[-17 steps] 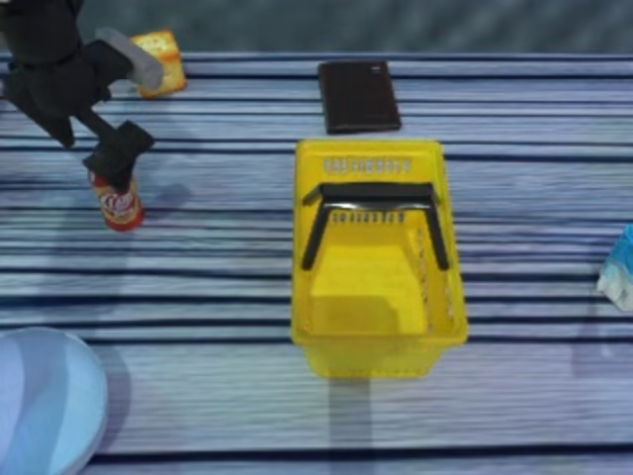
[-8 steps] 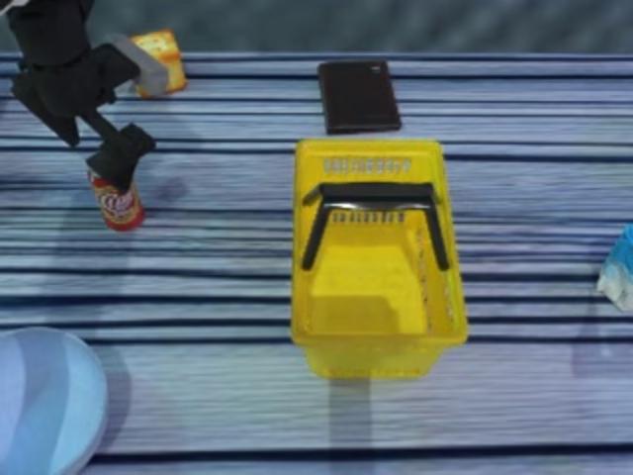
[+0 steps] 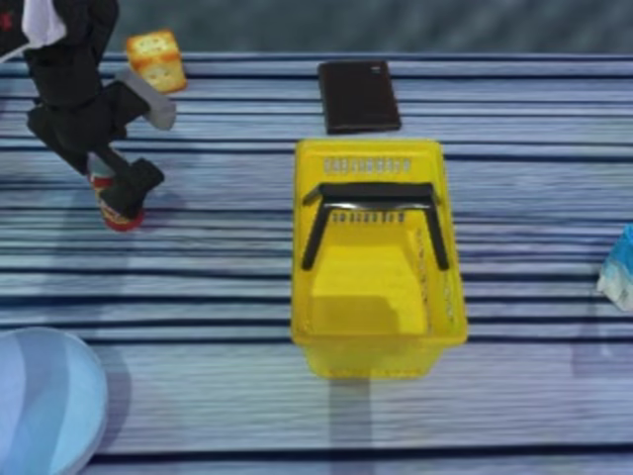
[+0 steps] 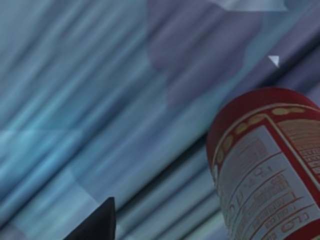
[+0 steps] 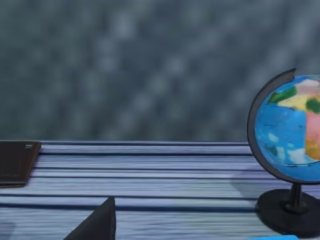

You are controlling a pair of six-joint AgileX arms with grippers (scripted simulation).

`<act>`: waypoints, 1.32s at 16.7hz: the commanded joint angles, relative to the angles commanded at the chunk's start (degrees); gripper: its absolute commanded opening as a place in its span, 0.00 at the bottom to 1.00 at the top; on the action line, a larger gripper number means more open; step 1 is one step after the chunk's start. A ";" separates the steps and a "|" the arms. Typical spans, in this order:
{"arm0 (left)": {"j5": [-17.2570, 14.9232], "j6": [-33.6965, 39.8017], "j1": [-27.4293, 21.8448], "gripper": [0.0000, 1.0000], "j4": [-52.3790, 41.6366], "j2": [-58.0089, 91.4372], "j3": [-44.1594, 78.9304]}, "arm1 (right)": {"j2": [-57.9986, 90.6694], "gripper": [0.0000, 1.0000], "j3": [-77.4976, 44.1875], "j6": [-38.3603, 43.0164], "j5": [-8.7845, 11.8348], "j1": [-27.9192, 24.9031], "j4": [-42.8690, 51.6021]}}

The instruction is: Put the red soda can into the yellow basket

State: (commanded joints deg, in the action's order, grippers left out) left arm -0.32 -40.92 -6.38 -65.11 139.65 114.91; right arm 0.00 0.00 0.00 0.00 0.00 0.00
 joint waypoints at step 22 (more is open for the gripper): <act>0.00 -0.01 0.00 0.00 0.11 0.04 -0.11 | 0.00 1.00 0.00 0.00 0.00 0.00 0.00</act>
State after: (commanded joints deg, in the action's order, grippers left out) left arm -0.32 -40.93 -6.38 -65.00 139.69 114.80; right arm 0.00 0.00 0.00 0.00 0.00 0.00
